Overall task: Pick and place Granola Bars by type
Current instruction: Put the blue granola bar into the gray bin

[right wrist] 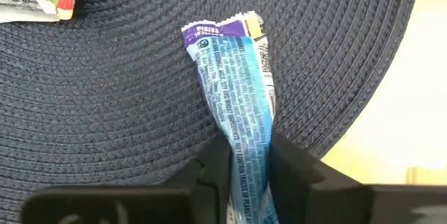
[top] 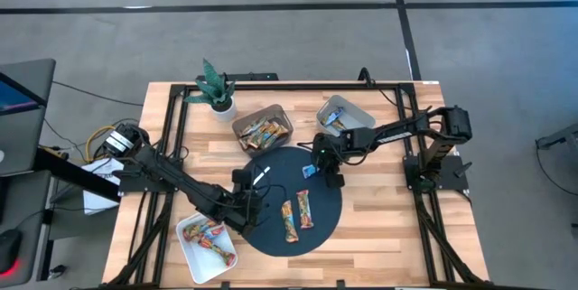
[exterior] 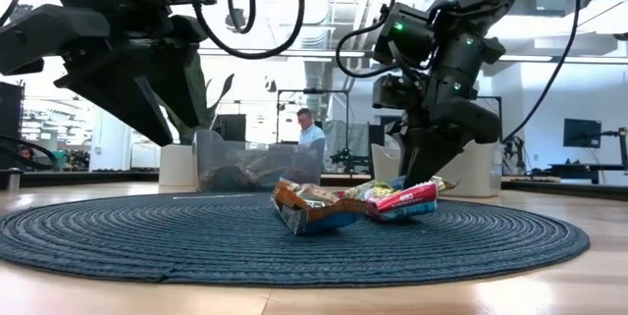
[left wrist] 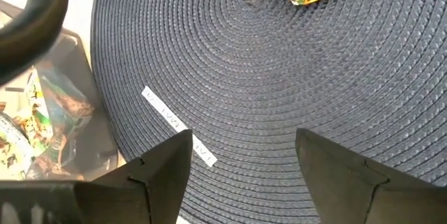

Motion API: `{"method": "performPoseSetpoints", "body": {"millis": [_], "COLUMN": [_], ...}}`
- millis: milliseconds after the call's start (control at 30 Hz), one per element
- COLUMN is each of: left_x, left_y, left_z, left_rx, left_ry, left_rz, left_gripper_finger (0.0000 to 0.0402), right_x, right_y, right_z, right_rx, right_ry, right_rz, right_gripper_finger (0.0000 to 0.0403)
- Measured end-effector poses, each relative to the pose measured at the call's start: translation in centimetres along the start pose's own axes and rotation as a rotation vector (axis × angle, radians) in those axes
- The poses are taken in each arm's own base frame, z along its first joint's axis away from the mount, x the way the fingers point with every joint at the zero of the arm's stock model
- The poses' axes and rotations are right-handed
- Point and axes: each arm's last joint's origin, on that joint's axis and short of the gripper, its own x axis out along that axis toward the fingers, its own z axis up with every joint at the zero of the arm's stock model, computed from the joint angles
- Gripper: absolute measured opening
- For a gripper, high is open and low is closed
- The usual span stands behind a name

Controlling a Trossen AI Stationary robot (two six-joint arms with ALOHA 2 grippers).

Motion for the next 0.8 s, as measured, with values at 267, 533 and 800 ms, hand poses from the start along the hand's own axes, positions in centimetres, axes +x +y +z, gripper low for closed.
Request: {"method": "performPoseSetpoints", "body": {"millis": [267, 533, 800], "left_x": [0.0, 0.0, 0.0], "left_y": [0.0, 0.0, 0.0], "left_z": [0.0, 0.0, 0.0], "left_rx": [-0.002, -0.002, -0.012], "left_ry": [-0.003, -0.004, -0.005], "left_rz": [0.007, 0.009, 0.014], "left_gripper_finger": [0.0249, 0.0249, 0.0249], "right_x": [-0.5, -4.3, -10.4], "right_y": [0.1, 0.2, -0.8], "right_z": [0.1, 0.7, -0.8], "right_rx": [-0.003, -0.001, 0.214], "right_ry": [-0.01, -0.103, -0.1], "right_rz": [-0.002, -0.05, -0.419], "right_gripper_finger": [0.0043, 0.004, 0.004]}}
